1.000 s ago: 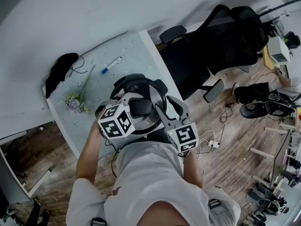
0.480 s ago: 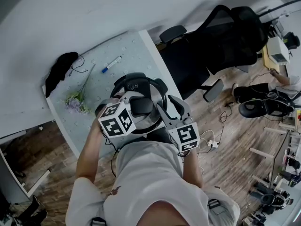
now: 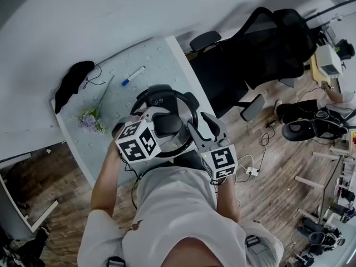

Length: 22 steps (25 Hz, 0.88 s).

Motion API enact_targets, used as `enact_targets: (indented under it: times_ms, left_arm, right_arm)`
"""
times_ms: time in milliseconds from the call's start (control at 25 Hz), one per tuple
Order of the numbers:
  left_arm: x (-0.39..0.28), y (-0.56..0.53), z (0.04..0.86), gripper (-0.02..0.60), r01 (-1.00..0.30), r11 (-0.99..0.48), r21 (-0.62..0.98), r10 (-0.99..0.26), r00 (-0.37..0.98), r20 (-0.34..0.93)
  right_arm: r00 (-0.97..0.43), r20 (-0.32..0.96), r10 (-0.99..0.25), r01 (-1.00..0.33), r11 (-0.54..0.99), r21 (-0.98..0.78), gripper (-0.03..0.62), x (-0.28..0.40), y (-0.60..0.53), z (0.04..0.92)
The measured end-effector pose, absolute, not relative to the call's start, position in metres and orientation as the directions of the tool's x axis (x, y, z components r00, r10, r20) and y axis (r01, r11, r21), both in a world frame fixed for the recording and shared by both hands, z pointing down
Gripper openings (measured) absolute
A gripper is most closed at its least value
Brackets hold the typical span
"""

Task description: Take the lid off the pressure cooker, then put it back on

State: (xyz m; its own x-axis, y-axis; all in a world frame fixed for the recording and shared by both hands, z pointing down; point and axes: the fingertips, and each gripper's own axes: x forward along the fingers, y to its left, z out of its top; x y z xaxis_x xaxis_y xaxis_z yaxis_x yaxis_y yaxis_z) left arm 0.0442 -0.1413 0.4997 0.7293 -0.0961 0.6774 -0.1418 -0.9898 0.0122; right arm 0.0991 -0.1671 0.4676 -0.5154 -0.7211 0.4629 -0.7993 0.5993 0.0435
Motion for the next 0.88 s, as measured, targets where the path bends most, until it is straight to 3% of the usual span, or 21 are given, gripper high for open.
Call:
enact_targets:
  times_ms: [880]
  left_arm:
    - [0.048,-0.139,0.485,0.275,-0.202,-0.979,-0.009,-0.157,0.733,0.662]
  right_arm:
    - [-0.540,0.423,-0.727,-0.787,0.615,0.053,0.196,0.103,-0.157,0.453]
